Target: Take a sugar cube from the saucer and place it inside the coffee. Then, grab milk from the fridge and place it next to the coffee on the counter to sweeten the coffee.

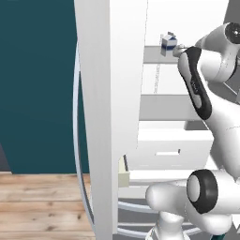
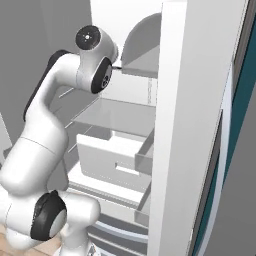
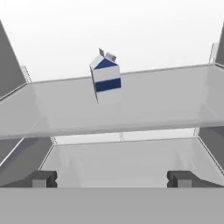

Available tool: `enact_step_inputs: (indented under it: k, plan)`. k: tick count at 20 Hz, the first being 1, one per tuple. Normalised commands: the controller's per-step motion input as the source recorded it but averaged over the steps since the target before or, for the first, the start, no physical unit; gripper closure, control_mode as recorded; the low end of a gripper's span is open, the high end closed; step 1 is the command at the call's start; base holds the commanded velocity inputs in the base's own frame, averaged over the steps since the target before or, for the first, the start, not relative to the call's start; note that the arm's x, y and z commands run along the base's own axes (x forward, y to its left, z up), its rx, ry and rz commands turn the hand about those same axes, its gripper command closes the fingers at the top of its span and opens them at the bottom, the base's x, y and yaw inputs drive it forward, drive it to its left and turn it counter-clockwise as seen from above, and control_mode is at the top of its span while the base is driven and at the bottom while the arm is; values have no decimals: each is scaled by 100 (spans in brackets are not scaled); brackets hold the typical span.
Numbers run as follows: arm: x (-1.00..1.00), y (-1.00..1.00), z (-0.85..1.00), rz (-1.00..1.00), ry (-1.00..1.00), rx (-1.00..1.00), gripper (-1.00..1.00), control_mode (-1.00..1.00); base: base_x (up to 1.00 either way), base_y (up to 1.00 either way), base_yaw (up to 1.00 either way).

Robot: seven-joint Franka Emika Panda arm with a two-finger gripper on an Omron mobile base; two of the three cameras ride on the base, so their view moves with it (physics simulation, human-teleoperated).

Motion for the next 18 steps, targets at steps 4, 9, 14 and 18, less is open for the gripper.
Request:
enact_step_inputs:
  k: [4,9,14,18]
  plan:
    - [96,0,0,0,0,-6,-100,-100,0,0,0]
    - [78,0,-6,0,0,0,-100,-100,0,0,0]
    - [74,0,-6,0,0,0,-100,-100,0,0,0]
    - [71,-18,0,1,6,1,-100,-100,0,0,0]
